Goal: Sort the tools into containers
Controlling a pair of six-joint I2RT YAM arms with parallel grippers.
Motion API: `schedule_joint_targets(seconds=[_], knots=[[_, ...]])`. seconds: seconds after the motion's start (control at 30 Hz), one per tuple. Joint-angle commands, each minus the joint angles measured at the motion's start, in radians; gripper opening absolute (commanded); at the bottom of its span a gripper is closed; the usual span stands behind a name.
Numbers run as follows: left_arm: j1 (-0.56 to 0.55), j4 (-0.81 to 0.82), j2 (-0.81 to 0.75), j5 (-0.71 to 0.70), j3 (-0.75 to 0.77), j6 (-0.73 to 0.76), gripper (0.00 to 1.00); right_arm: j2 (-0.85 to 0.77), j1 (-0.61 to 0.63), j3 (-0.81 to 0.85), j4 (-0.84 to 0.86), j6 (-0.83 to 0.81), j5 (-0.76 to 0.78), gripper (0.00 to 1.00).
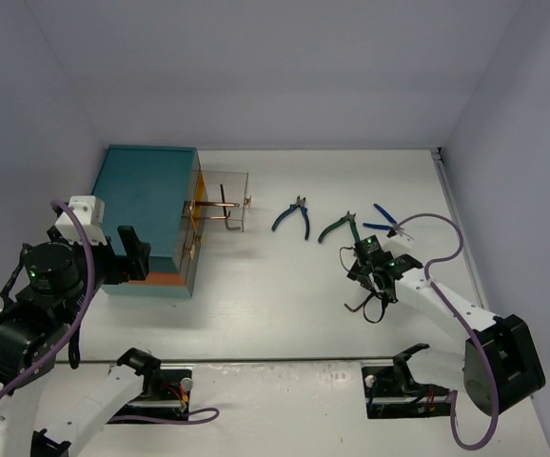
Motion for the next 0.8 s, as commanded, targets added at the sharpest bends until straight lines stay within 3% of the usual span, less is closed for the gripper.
schedule_joint_targets(seconds=[0.0, 0.2, 0.77], knots=[[-0.006, 0.042, 0.003, 0.03, 0.029, -0.001, 0.81, 0.002, -0.025, -0.032, -0.018, 0.135, -0.008, 0.64], [-0.007, 0.042, -0.019, 0.023, 0.019, 0.0, 0.81, 0.067, -0.051, -0.061, -0.007, 0.175, -0.05, 0.42], [-0.007, 0.036, -0.043, 0.007, 0.021, 0.001, 0.81, 0.168, -0.036, -0.027, 0.044, 0.187, -0.213, 0.1]])
